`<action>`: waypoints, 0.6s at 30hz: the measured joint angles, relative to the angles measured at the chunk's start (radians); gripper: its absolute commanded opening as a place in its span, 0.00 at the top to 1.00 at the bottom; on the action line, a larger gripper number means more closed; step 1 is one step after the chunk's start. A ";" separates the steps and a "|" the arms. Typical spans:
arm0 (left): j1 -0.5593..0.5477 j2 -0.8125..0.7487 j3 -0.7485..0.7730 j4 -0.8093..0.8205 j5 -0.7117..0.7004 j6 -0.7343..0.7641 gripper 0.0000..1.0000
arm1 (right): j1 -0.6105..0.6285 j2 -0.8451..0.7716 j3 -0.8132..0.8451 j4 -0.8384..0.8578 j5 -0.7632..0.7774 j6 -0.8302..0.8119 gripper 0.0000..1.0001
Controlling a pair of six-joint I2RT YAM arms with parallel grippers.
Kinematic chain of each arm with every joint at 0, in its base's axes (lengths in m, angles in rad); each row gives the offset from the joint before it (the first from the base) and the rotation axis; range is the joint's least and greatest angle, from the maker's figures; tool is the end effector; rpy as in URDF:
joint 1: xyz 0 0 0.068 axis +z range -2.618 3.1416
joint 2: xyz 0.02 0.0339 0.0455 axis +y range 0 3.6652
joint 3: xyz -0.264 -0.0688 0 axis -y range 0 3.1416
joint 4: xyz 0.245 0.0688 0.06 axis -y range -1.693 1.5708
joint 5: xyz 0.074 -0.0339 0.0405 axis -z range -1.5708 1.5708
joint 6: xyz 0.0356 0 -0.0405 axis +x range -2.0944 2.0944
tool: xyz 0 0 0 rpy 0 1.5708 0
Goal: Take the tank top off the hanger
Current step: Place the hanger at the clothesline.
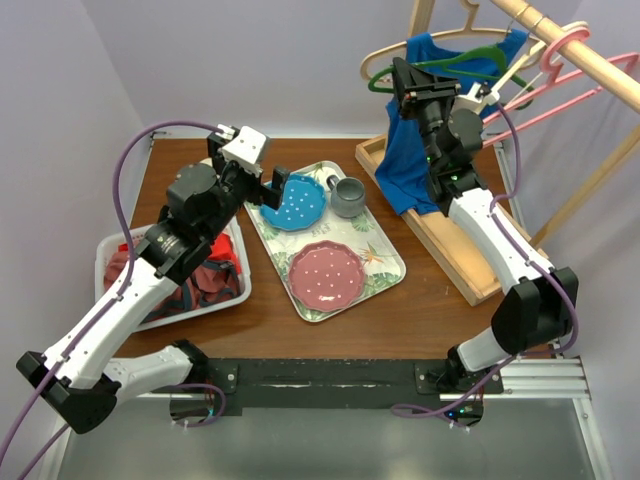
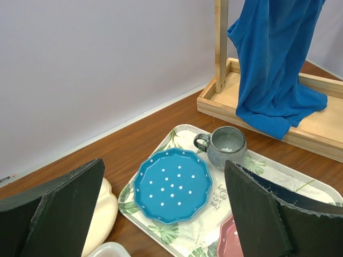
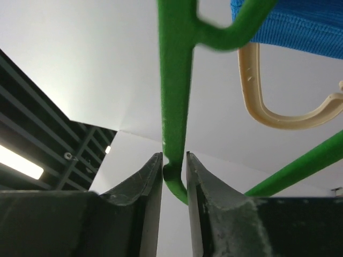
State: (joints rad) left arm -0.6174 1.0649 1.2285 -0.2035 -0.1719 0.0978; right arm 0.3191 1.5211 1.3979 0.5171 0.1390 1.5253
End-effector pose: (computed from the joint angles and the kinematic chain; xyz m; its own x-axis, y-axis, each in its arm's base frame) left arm 0.1935 -0.1299 0.4392 0.0097 0.1111 -0.9938 0.4321 0.8957 0.1044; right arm 0.3418 0.1077 0.4485 -0.1724 0.9850 0.0111 -0.3726 -0.0757 0.9249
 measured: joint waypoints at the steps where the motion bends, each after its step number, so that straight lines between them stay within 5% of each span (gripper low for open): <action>1: 0.000 0.000 0.000 0.000 0.000 0.000 0.00 | 0.000 -0.004 0.000 -0.010 -0.002 -0.006 0.54; 4: 0.000 0.004 0.000 0.000 0.000 0.000 0.00 | 0.000 -0.031 0.000 -0.063 -0.008 -0.040 0.45; 18: 0.000 0.110 0.100 0.054 0.092 -0.005 0.03 | 0.000 -0.235 -0.053 -0.396 -0.138 -0.338 0.34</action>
State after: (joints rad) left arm -0.6174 1.1751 1.3289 -0.1493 -0.0795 0.0933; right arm 0.3187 1.2858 1.3445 0.1211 0.0006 1.1873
